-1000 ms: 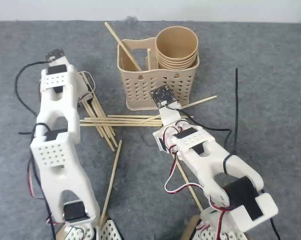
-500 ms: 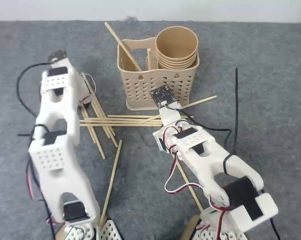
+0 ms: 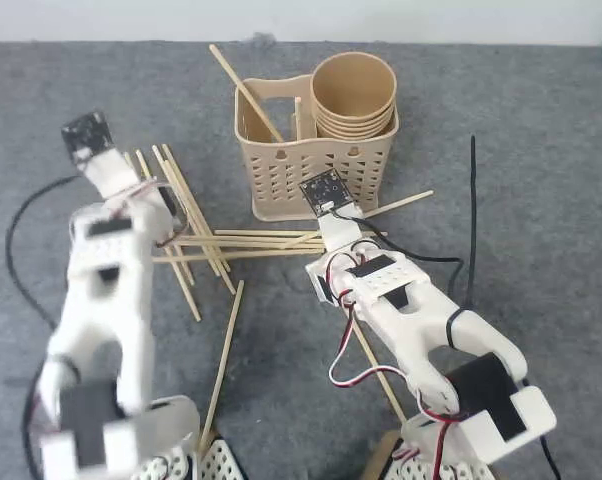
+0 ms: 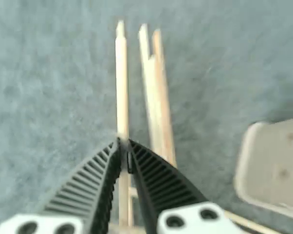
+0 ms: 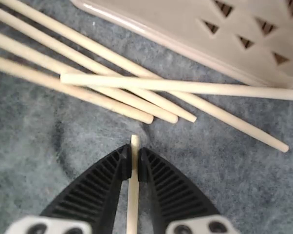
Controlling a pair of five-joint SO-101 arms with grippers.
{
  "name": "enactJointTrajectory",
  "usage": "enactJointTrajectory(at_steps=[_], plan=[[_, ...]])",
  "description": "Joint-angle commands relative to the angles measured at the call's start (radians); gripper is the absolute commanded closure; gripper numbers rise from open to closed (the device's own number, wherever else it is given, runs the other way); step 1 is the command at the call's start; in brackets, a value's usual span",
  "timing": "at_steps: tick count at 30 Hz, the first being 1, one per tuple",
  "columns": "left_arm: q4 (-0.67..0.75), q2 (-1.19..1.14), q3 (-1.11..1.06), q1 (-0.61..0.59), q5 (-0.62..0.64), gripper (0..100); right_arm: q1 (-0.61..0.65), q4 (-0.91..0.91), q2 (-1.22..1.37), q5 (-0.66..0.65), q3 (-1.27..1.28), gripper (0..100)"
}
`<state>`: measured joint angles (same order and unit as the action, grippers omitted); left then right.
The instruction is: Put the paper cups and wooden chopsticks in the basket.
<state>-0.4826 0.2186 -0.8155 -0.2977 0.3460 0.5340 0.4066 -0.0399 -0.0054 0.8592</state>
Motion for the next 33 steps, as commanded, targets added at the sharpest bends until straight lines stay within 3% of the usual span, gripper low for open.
enactJointTrajectory(at_steps=[1,5,17,23,27,33], plan=[[0.327,0.285,-0.266,0.064,-0.015,99,-0.013,-0.012,-0.018,0.011,-0.006,99.2],[0.330,0.288,-0.260,0.055,-0.009,99,-0.018,0.079,-0.107,0.012,-0.005,99.2],[-0.181,-0.367,0.440,-0.063,0.054,99,-0.022,0.048,-0.387,0.009,0.143,99.2],[-0.176,-0.364,0.437,-0.057,0.052,99,-0.013,0.197,-0.754,0.015,0.078,99.2],[-0.115,-0.318,0.380,-0.054,0.052,99,-0.013,0.222,-0.986,0.107,-0.058,99.2],[0.023,-0.184,0.216,-0.015,0.049,99,0.061,0.213,-1.029,0.129,-0.247,99.2]])
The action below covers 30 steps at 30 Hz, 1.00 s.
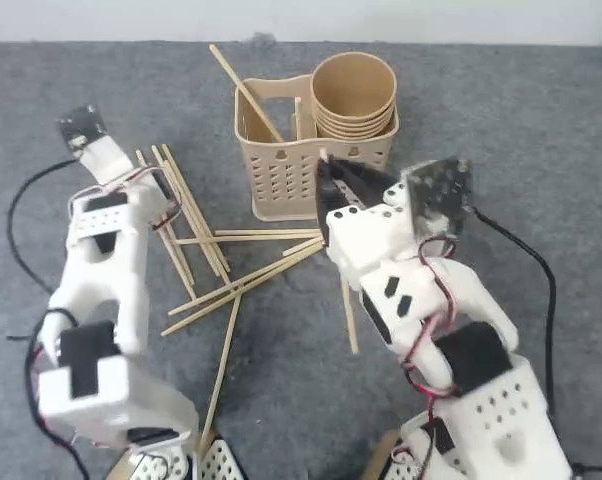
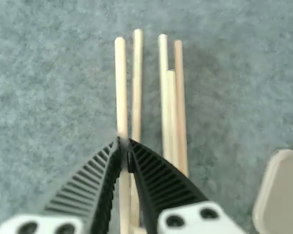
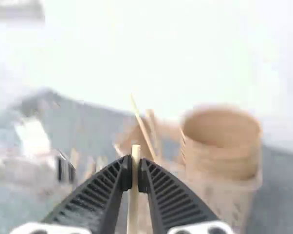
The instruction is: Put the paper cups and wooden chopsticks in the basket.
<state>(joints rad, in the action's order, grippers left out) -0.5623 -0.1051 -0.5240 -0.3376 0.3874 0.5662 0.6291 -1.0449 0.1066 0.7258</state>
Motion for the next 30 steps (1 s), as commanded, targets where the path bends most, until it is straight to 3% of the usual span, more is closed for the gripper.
enactJointTrajectory(at_steps=[1,4,11,24,30], plan=[[0.132,0.164,-0.107,0.026,0.006,99,0.035,-0.039,-0.016,0.017,-0.130,99.2],[0.204,0.245,-0.200,0.026,0.006,99,0.039,-0.197,0.002,0.017,-0.155,99.2],[0.344,0.382,-0.366,0.077,-0.083,99,0.039,-0.753,0.136,-0.017,-0.195,99.2],[0.358,0.396,-0.380,0.083,-0.086,99,0.030,-0.854,0.780,-0.087,-0.813,99.2],[0.358,0.396,-0.378,0.083,-0.086,99,-0.022,-0.857,1.010,-0.213,-0.891,99.2]])
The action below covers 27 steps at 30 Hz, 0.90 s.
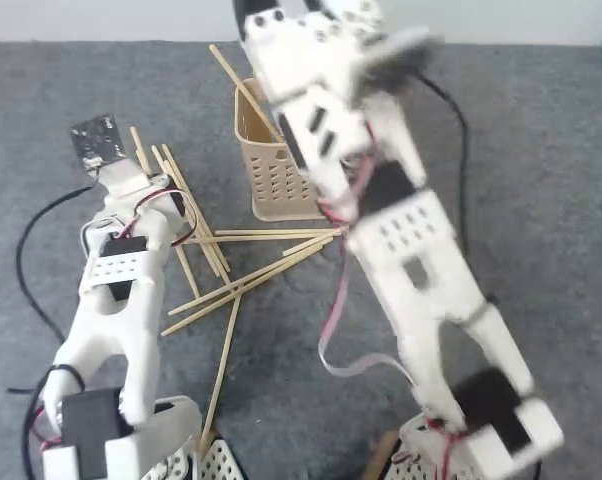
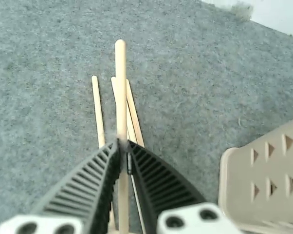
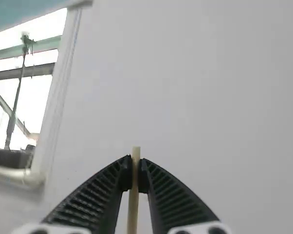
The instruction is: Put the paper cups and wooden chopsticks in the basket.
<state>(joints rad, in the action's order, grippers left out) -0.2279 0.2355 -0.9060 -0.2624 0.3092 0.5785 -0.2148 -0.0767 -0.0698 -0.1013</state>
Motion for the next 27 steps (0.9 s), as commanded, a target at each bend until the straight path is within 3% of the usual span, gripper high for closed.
enactJointTrajectory(at_steps=[1,3,8,12,15,22,27], plan=[[0.023,0.055,0.004,0.008,-0.008,99,-0.042,-0.012,0.051,-0.032,-0.054,99.2],[0.023,0.055,0.004,0.008,-0.008,99,-0.050,-0.018,0.054,-0.005,-0.012,98.3],[0.023,0.055,0.005,0.008,-0.008,99,-0.044,-0.012,0.047,0.014,0.086,81.2],[0.023,0.055,0.005,0.006,-0.008,99,-0.050,-0.002,-0.002,0.015,0.106,88.2],[0.023,0.054,0.005,0.005,-0.008,99,-0.044,0.105,-0.113,0.017,0.118,94.2],[0.023,0.054,0.005,0.000,-0.008,99,-0.050,0.633,-0.501,0.025,0.181,95.8],[0.023,0.054,0.005,0.000,-0.008,99,-0.051,1.141,-0.763,0.157,0.301,95.8]])
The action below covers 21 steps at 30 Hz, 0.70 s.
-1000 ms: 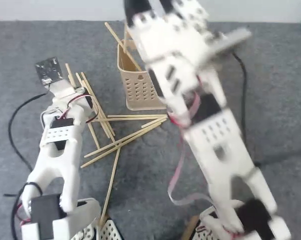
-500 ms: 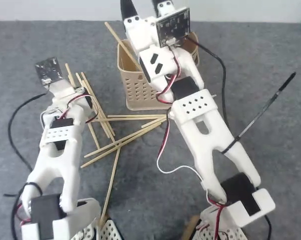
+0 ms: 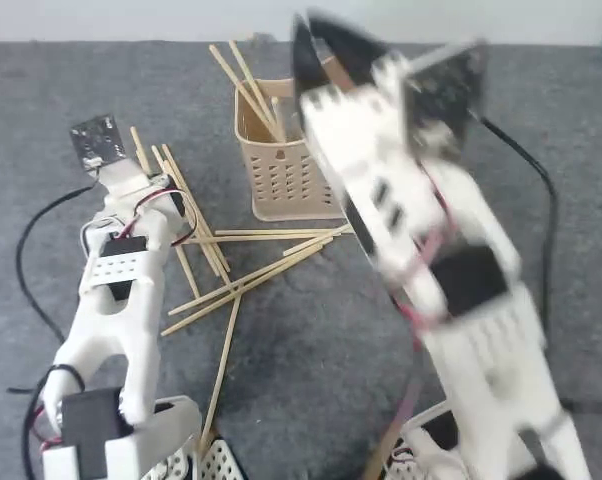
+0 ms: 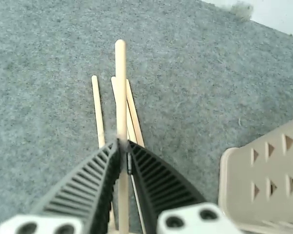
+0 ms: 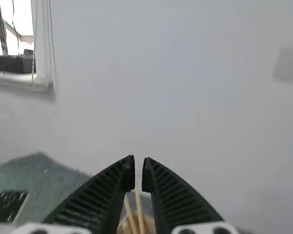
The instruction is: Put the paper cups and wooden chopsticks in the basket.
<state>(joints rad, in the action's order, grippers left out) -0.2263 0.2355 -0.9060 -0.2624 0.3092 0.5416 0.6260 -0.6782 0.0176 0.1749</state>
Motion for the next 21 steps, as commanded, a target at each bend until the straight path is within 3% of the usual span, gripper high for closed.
enactJointTrajectory(at_steps=[1,11,16,21], plan=[[0.021,0.054,0.005,0.000,-0.008,99,-0.015,0.374,-0.185,0.081,0.035,95.8],[0.021,0.054,-0.002,0.000,-0.008,99,-0.013,0.989,-0.229,0.124,0.146,95.8],[0.015,0.055,-0.004,0.000,-0.008,99,-0.070,0.885,-0.231,0.049,0.486,95.8],[-0.003,0.064,0.008,-0.041,0.000,99,-0.229,0.447,-0.229,0.034,0.936,95.8]])
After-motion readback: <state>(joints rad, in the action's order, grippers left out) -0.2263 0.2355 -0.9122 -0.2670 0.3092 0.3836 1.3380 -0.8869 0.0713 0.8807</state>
